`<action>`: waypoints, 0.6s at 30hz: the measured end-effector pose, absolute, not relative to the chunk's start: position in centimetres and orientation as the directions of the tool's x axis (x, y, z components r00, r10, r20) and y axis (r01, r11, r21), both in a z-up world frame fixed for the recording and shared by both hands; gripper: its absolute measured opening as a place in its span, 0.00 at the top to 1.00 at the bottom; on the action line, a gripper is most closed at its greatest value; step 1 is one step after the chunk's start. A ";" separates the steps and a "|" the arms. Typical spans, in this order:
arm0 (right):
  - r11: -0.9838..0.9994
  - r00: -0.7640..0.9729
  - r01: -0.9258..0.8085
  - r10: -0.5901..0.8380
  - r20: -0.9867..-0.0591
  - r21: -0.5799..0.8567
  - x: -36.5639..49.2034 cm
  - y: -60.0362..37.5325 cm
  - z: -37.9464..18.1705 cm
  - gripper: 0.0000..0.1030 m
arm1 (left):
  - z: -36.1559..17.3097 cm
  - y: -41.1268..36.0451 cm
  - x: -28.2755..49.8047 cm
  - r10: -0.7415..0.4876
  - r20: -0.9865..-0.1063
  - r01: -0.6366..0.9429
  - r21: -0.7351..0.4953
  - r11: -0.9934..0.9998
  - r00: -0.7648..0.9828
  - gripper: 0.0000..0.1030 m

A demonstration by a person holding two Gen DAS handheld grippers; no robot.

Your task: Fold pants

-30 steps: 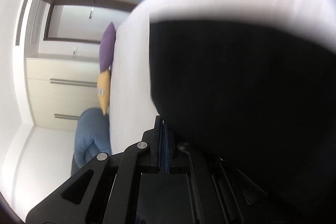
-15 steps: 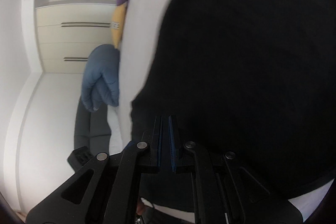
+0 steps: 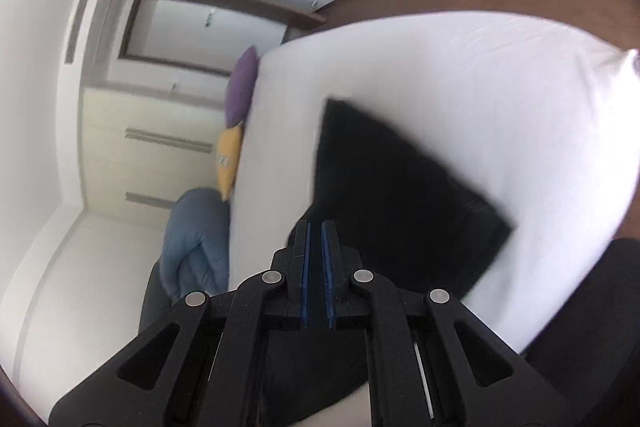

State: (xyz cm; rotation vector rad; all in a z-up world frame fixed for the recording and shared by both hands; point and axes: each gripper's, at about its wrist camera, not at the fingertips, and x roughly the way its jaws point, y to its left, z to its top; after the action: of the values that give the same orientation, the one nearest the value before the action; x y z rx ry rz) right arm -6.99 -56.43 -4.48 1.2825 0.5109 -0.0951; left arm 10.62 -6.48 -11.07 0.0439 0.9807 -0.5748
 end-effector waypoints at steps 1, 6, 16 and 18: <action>0.306 0.874 0.312 0.278 -0.398 0.899 -4.6 -53.5 -4.3 0.93 | -11.0 -6.3 11.5 -0.450 -0.789 0.483 -0.226 0.846 0.418 0.04; 0.319 0.775 0.275 0.485 -0.406 0.907 2.1 -46.4 -7.1 0.93 | -12.7 -8.7 14.3 -0.544 -0.797 0.593 -0.311 0.743 0.264 0.05; 0.387 0.711 0.401 0.440 -0.548 0.830 8.1 -42.8 -14.7 1.00 | -15.3 -7.5 16.4 -0.587 -0.786 0.589 -0.384 0.711 0.196 0.96; 0.403 0.727 0.428 0.378 -0.573 0.809 7.9 -45.3 -15.1 1.00 | -16.0 -4.8 18.0 -0.610 -0.768 0.506 -0.453 0.734 0.197 0.95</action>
State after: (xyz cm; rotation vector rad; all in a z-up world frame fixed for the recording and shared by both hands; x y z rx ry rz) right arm 7.87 -45.27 -15.09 1.1922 0.8060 -0.0364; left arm 18.04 -4.79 -16.00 -0.1076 1.1277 -0.7832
